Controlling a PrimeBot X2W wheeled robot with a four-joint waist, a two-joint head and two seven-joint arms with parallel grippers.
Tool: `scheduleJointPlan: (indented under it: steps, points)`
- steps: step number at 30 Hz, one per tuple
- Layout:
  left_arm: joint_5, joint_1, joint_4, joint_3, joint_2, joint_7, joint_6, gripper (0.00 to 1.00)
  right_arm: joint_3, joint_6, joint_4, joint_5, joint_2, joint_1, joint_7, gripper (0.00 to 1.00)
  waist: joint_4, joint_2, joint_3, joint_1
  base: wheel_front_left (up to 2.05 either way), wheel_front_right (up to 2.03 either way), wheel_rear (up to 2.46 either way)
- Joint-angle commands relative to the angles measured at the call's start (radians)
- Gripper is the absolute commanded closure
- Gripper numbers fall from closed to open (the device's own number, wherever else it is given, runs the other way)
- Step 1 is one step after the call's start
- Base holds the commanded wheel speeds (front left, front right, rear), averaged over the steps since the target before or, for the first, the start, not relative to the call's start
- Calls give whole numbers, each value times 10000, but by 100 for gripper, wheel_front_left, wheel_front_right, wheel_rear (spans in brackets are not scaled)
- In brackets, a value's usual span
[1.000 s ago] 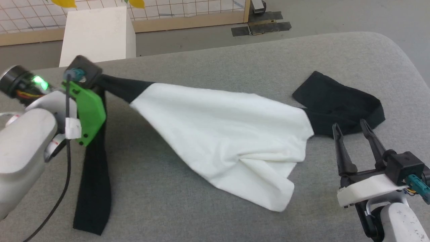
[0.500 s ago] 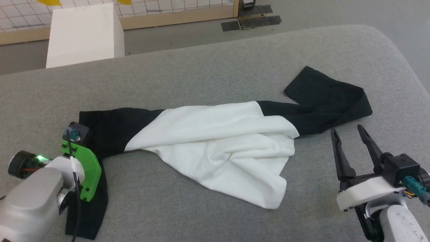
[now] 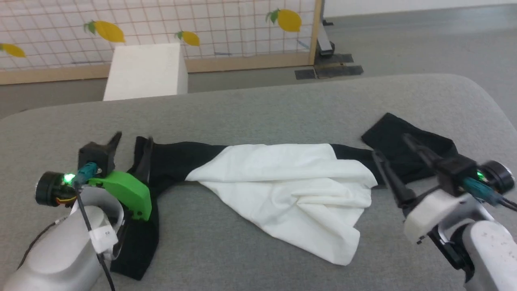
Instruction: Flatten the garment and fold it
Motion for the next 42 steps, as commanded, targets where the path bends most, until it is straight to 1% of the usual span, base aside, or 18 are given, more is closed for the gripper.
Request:
scheduleJointPlan:
  steps: [1,2,4,6,8,10,12,15,17,21,24,28,29,30,33,36,39,42]
  points:
    - [486,481,-756,577,25,-72,530,0,581,-13,-93,398,-343,-427,576,0,257,-1,-182,0,0,0,0]
    - [859,875,-1332,972,11,-73,876,0,1118,-13,-120,702,-676,-711,1108,0,301,-1,-174,0,0,0,0]
    - [1407,1594,-2177,1773,-106,-74,1370,0,2093,-13,-122,1347,-1218,-1297,2116,0,347,-1,-135,0,0,0,0]
    - [2000,2244,-2760,2445,-270,-75,1691,0,3122,-13,-98,2012,-1744,-1918,3200,0,417,-1,-85,0,0,0,0]
    - [2498,2795,-3169,3104,-554,-76,1890,0,4153,-13,-39,2768,-2125,-2525,4282,0,494,-1,-20,0,0,0,0]
    - [3016,3183,-3353,3724,-823,-76,1901,0,4969,-13,60,3506,-2333,-3101,5138,0,586,-1,94,0,0,0,0]
    - [3514,3519,-3543,4237,-1204,-76,1907,0,5649,-13,330,4032,-2391,-3612,5697,0,693,-1,219,0,0,0,0]
    - [4114,3891,-3735,4748,-1757,-77,1778,0,6467,-13,1046,4583,-2247,-4184,6202,0,865,-1,468,0,0,0,0]
    - [4441,4039,-3762,5033,-2100,-77,1576,0,6902,-13,1721,4814,-2016,-4482,6310,0,986,-1,665,0,0,0,0]
    - [4943,4129,-3654,5499,-2713,-77,1067,0,7612,-13,3310,5156,-1430,-4697,6163,0,1246,-1,978,0,0,0,0]
    - [5277,4139,-3506,5848,-3080,-77,685,0,8232,-13,4424,5511,-995,-4478,5994,0,1362,-1,1087,0,0,0,0]
    - [5630,4225,-3319,6312,-3435,-77,299,0,9153,-13,5208,6011,-656,-4191,5841,0,1304,-1,1058,0,0,0,0]
    - [5692,4255,-3269,6432,-3486,-77,221,0,9239,-13,5229,6195,-609,-4204,5690,65,1244,-1,1021,0,0,0,0]
    - [5765,4292,-3205,6577,-3539,-77,122,0,9301,-13,5196,6390,-588,-4291,5424,100,1157,-1,969,0,0,0,0]
    - [5965,4378,-3077,6885,-3676,-77,-114,0,9480,-13,4912,6578,-746,-4678,4583,100,949,-1,754,0,0,0,0]
    - [6184,4510,-2985,7106,-3879,-77,-312,0,9577,-13,4082,6957,-1141,-4907,3673,100,791,-1,413,0,0,0,0]
    - [6350,4714,-2916,7319,-4046,-78,-467,0,9681,-13,2685,7399,-1767,-4825,3064,100,649,-1,92,0,0,0,0]
    - [6494,4920,-2899,7467,-4186,-78,-592,0,9809,-13,1329,7655,-2514,-4404,2976,100,562,-1,-149,0,0,0,0]
